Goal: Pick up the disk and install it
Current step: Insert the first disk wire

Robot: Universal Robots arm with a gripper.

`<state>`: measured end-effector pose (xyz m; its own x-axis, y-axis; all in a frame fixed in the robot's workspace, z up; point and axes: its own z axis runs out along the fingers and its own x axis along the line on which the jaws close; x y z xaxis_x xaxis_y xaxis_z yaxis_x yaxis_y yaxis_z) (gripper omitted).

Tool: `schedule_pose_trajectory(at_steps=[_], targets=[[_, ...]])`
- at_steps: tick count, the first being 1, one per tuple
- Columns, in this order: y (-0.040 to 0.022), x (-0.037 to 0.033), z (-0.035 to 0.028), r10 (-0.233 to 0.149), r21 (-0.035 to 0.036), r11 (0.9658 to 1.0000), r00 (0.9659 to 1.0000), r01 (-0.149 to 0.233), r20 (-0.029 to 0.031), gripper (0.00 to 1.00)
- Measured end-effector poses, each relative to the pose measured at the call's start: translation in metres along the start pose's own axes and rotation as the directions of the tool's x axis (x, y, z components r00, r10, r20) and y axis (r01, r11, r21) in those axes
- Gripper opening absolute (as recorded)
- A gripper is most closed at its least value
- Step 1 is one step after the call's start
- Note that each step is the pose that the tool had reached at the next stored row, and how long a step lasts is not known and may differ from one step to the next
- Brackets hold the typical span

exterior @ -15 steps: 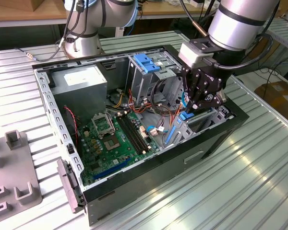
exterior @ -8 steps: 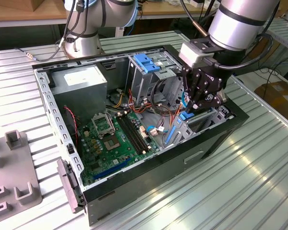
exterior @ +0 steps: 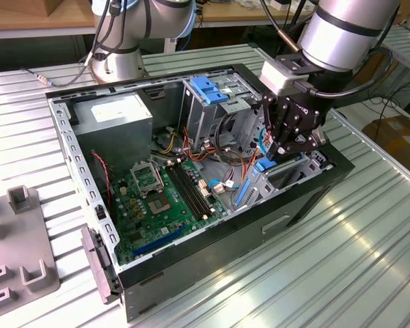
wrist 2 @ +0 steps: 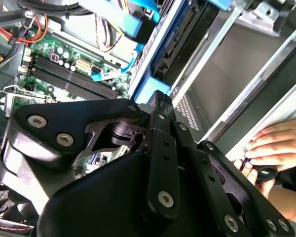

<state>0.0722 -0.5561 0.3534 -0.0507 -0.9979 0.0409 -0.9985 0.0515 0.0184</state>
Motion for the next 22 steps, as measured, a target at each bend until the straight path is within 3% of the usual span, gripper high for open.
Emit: schedule_pose_trajectory(at_steps=[2, 4, 7, 16, 18, 22], targets=[[-0.003, -0.0002, 0.0, 0.0, 0.0, 1.0, 1.0, 0.0, 0.0001, 0.11], [-0.01, -0.0005, -0.0001, 0.0, 0.0, 1.0, 1.0, 0.0, 0.0001, 0.11], [-0.0141, -0.0007, -0.0004, 0.0, 0.0, 1.0, 1.0, 0.0, -0.0001, 0.11], [-0.0197, -0.0009, -0.0034, -0.006, 0.0058, 1.0, 1.0, 0.006, -0.0024, 0.11], [-0.0202, -0.0009, -0.0034, -0.046, 0.0118, 0.9989, 0.999, 0.046, -0.0031, 0.11], [-0.0226, -0.0008, -0.0036, -0.07, 0.0209, 0.9973, 0.9975, 0.07, -0.0022, 0.11]])
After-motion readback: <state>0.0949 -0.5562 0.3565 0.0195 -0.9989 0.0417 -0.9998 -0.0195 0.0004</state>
